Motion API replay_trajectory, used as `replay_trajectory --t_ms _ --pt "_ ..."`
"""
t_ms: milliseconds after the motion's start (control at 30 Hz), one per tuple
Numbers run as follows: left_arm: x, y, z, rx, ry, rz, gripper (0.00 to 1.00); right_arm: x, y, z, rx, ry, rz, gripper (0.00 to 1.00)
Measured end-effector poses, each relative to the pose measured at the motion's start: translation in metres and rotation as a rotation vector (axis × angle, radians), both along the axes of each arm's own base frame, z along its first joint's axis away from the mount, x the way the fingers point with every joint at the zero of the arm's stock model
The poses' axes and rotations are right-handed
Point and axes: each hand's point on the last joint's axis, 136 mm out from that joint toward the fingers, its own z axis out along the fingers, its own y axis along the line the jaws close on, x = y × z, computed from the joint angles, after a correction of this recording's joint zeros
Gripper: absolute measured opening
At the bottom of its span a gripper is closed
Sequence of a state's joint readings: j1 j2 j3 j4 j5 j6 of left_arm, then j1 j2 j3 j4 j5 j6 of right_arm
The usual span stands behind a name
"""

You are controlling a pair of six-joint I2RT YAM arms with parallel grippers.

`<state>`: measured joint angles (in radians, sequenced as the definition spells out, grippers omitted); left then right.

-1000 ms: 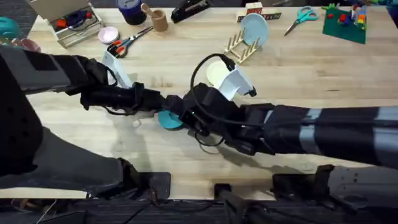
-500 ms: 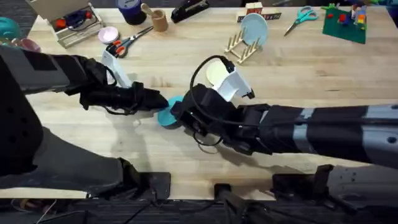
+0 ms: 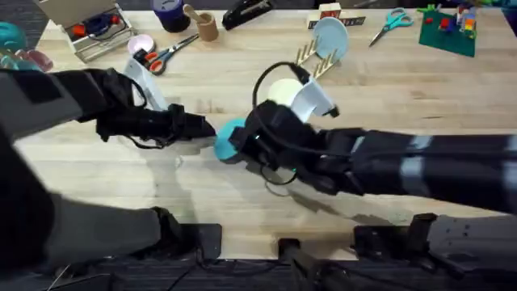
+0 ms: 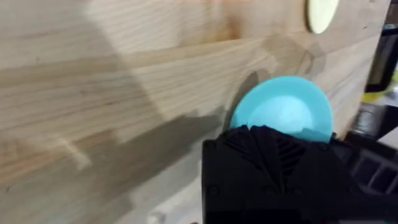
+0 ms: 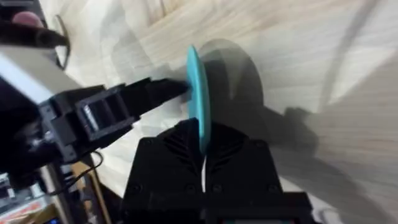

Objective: Pick up the plates from the table one by one and place each into a slot on the dish rack.

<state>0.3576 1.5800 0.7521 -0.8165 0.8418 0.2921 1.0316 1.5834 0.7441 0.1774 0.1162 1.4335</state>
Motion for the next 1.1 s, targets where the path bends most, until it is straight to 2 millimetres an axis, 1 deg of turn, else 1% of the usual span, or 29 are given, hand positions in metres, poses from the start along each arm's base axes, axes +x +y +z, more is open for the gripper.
replay_trajectory --t_ms 200,300,400,467,567,767,1000,1100 --pt "0.007 0.001 0.047 0.090 -0.208 -0.008 0.039 0.010 -0.043 0.016 -0.113 -0.036 0.010 0.032" --pt "0.005 -0.005 0.067 0.134 -0.294 -0.027 0.039 0.012 -0.068 0.022 -0.189 -0.047 0.027 0.032" --pt "0.000 -0.015 0.084 0.184 -0.360 -0.052 0.039 0.017 -0.090 0.033 -0.261 -0.063 0.046 0.032" --pt "-0.004 -0.022 0.094 0.221 -0.403 -0.073 0.039 0.022 -0.103 0.046 -0.303 -0.081 0.062 0.032" --pt "-0.011 -0.032 0.104 0.270 -0.446 -0.098 0.039 0.032 -0.120 0.069 -0.357 -0.126 0.091 0.032" --pt "-0.020 -0.046 0.126 0.365 -0.461 -0.172 0.038 0.048 -0.152 0.112 -0.496 -0.196 0.183 0.031" --pt "-0.022 -0.058 0.165 0.489 -0.544 -0.246 0.038 0.062 -0.189 0.165 -0.656 -0.306 0.315 0.031" --pt "-0.021 -0.063 0.184 0.534 -0.600 -0.267 0.038 0.065 -0.200 0.186 -0.714 -0.360 0.375 0.031"
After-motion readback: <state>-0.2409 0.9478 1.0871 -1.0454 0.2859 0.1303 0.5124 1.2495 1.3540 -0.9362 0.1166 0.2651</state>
